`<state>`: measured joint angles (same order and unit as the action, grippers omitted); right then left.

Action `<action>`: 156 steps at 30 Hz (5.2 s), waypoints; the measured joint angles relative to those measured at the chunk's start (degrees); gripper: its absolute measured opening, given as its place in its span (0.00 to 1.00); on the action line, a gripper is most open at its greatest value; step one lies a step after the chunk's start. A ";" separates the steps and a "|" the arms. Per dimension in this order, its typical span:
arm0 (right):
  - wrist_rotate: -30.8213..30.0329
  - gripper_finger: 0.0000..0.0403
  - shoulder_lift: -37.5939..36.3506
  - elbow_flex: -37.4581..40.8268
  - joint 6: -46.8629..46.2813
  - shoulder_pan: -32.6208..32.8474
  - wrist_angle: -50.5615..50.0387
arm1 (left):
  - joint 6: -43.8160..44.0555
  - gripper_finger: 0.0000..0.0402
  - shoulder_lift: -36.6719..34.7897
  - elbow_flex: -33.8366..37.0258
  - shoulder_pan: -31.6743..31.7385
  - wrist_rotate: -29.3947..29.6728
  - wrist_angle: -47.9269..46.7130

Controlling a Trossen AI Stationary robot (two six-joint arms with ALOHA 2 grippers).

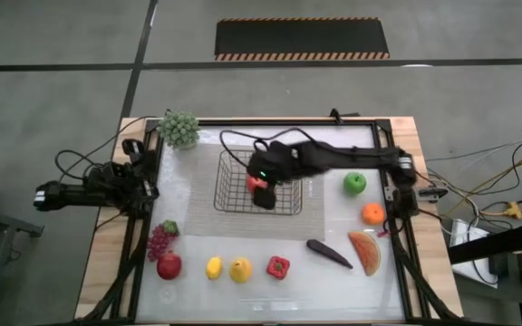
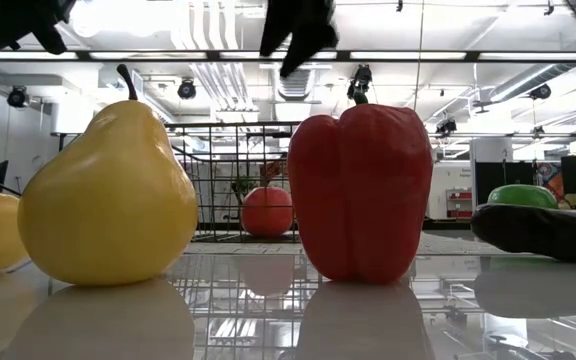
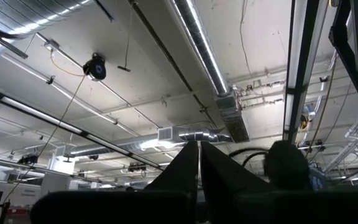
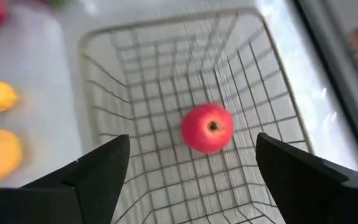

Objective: Build produce basket
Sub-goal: Put the bell pepper into the wire basket

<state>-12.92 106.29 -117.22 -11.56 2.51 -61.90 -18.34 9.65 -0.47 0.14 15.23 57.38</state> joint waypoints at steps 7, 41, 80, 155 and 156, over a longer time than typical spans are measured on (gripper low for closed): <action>-5.18 0.81 -12.45 19.72 -0.31 9.32 14.57 | 4.04 0.00 2.48 0.00 -0.02 -1.96 0.30; -2.07 0.81 -45.98 90.81 14.79 16.46 99.01 | 22.53 0.00 32.70 -14.93 -3.03 -15.00 2.16; -18.17 0.87 -7.66 43.55 -19.49 37.82 38.20 | 22.09 0.00 42.74 -21.68 -3.43 -15.02 2.23; -8.07 0.59 -10.50 21.50 -10.36 14.35 22.65 | 11.51 0.00 38.30 -18.10 -3.23 -14.76 2.48; -8.08 0.59 -10.50 21.05 -10.66 13.03 22.32 | 11.53 0.00 38.06 -18.03 -3.23 -14.76 2.53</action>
<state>-20.99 95.79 -96.17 -22.22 15.54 -39.58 -6.81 47.71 -18.50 -3.09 0.47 59.90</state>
